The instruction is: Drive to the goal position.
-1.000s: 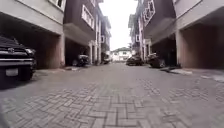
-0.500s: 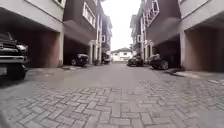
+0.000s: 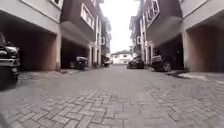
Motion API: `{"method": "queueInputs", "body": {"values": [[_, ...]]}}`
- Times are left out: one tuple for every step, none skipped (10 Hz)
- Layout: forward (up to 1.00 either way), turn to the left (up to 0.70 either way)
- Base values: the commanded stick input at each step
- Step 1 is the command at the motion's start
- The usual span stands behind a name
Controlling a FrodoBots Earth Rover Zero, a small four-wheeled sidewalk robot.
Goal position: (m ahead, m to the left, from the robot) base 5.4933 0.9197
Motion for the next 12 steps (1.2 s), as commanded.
{"method": "queueInputs", "body": {"values": [[0.70,0.00],[0.70,0.00],[0.70,0.00],[0.70,0.00],[0.70,0.00],[0.70,0.00],[0.70,0.00],[0.70,0.00],[0.70,0.00],[0.70,0.00],[0.70,0.00],[0.70,0.00]]}}
